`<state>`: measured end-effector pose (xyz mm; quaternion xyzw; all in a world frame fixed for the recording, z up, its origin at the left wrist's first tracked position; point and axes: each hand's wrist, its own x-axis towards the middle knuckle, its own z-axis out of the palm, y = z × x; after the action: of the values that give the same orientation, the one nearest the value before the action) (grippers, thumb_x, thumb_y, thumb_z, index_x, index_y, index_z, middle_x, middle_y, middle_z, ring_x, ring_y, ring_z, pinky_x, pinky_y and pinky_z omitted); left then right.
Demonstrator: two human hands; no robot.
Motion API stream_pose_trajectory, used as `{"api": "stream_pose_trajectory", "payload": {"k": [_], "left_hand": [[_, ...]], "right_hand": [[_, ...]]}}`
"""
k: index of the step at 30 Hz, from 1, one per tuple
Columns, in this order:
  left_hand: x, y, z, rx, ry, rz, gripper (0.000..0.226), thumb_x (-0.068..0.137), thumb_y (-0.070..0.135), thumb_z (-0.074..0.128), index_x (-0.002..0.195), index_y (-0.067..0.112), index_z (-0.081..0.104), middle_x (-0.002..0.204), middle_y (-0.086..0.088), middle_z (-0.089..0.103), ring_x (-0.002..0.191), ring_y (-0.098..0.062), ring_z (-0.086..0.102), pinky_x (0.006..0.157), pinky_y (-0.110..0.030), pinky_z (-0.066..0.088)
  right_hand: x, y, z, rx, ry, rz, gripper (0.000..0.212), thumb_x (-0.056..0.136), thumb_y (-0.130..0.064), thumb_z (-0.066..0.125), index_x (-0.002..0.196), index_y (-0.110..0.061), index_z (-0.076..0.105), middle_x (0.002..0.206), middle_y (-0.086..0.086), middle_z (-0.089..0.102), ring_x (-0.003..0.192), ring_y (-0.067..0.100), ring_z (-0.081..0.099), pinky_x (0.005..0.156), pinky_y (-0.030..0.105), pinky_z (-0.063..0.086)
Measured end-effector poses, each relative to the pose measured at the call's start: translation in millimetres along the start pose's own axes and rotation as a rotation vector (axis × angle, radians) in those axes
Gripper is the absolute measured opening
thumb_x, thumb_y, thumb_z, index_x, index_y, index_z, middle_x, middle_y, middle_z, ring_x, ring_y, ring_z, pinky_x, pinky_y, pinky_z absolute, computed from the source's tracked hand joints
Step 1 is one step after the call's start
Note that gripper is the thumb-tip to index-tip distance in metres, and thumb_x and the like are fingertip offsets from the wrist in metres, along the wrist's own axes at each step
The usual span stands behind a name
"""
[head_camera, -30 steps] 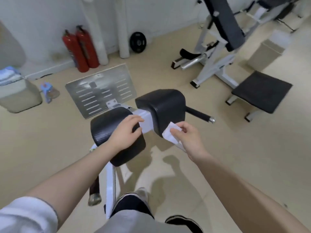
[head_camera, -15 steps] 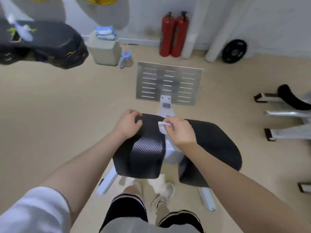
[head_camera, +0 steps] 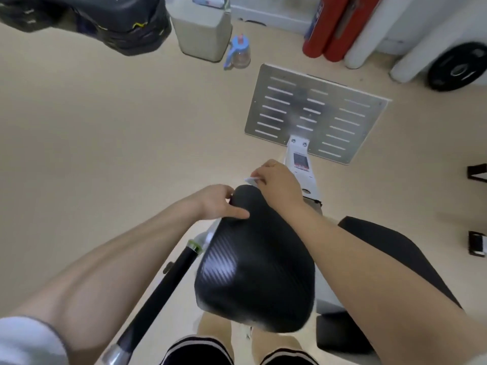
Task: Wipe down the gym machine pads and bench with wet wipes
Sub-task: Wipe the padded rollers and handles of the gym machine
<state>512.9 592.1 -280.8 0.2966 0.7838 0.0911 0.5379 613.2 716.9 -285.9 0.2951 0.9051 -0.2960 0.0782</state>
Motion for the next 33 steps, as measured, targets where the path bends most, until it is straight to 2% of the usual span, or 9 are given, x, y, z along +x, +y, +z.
{"api": "stream_pose_trajectory", "payload": {"k": [2, 6, 9, 12, 15, 20, 25, 28, 33], "left_hand": [[6, -9, 1, -0.055, -0.047, 0.038, 0.049, 0.075, 0.041, 0.072, 0.116, 0.016, 0.061, 0.115, 0.000, 0.065, 0.107, -0.017, 0.060, 0.094, -0.030, 0.046], [11, -21, 6, -0.216, -0.040, 0.071, 0.051, 0.075, 0.032, 0.074, 0.123, 0.020, 0.059, 0.116, 0.005, 0.063, 0.114, -0.011, 0.055, 0.097, -0.026, 0.042], [12, -24, 7, -0.274, -0.055, 0.072, 0.059, 0.072, 0.033, 0.076, 0.127, 0.022, 0.056, 0.121, 0.006, 0.062, 0.115, -0.010, 0.054, 0.099, -0.025, 0.041], [12, -26, 4, -0.284, -0.081, 0.069, 0.064, 0.068, 0.040, 0.076, 0.127, 0.025, 0.056, 0.123, 0.009, 0.060, 0.117, -0.009, 0.053, 0.103, -0.031, 0.040], [7, -24, 2, -0.308, -0.083, 0.080, 0.057, 0.070, 0.038, 0.075, 0.124, 0.026, 0.059, 0.120, 0.010, 0.062, 0.116, -0.010, 0.054, 0.103, -0.032, 0.040], [7, -24, 6, -0.374, -0.064, 0.072, 0.066, 0.067, 0.035, 0.078, 0.127, 0.022, 0.056, 0.121, 0.006, 0.062, 0.114, -0.010, 0.055, 0.102, -0.033, 0.042], [12, -26, 12, -0.437, -0.027, 0.054, 0.055, 0.073, 0.019, 0.078, 0.122, 0.018, 0.055, 0.117, 0.003, 0.062, 0.112, -0.012, 0.057, 0.101, -0.032, 0.044], [14, -27, 12, -0.461, -0.045, 0.047, 0.058, 0.074, 0.020, 0.077, 0.127, 0.018, 0.054, 0.122, 0.004, 0.060, 0.115, -0.012, 0.055, 0.103, -0.031, 0.041], [11, -24, 14, -0.508, -0.058, 0.037, 0.054, 0.076, 0.016, 0.075, 0.126, 0.022, 0.055, 0.124, 0.005, 0.059, 0.118, -0.012, 0.052, 0.102, -0.028, 0.039]], "right_hand": [[18, -2, 10, -0.040, -0.155, 0.019, 0.026, 0.094, -0.016, 0.047, 0.110, -0.008, 0.066, 0.117, 0.007, 0.059, 0.106, 0.024, 0.054, 0.089, 0.033, 0.045], [11, -4, 14, 0.098, -0.346, -0.017, 0.027, 0.095, -0.020, 0.049, 0.105, -0.003, 0.068, 0.111, 0.012, 0.067, 0.105, 0.026, 0.057, 0.088, 0.028, 0.039], [-7, 10, 5, 0.132, -0.323, -0.021, 0.025, 0.095, -0.020, 0.050, 0.107, -0.008, 0.067, 0.109, 0.011, 0.068, 0.102, 0.025, 0.059, 0.086, 0.025, 0.038], [-21, 41, 3, -0.017, -0.316, 0.094, 0.025, 0.097, -0.022, 0.043, 0.108, -0.016, 0.064, 0.106, 0.009, 0.067, 0.100, 0.027, 0.059, 0.085, 0.036, 0.044], [-33, 56, 6, -0.077, -0.238, 0.201, 0.027, 0.098, -0.023, 0.039, 0.106, -0.019, 0.064, 0.104, 0.007, 0.067, 0.099, 0.027, 0.058, 0.076, 0.029, 0.040], [-18, 18, 17, -0.024, -0.233, 0.131, 0.032, 0.099, -0.021, 0.037, 0.121, -0.020, 0.060, 0.123, 0.004, 0.062, 0.114, 0.025, 0.053, 0.094, 0.031, 0.039], [-6, 6, 28, 0.128, -0.282, -0.042, 0.027, 0.097, -0.017, 0.040, 0.103, -0.015, 0.065, 0.096, 0.005, 0.068, 0.088, 0.021, 0.058, 0.072, 0.027, 0.038], [-8, 30, 24, 0.075, -0.282, 0.030, 0.025, 0.097, -0.019, 0.037, 0.106, -0.016, 0.061, 0.102, 0.008, 0.065, 0.094, 0.024, 0.057, 0.076, 0.032, 0.041], [-21, 58, 16, -0.161, -0.257, 0.198, 0.022, 0.099, -0.018, 0.030, 0.108, -0.009, 0.047, 0.100, 0.016, 0.061, 0.088, 0.032, 0.055, 0.064, 0.034, 0.036]]}}
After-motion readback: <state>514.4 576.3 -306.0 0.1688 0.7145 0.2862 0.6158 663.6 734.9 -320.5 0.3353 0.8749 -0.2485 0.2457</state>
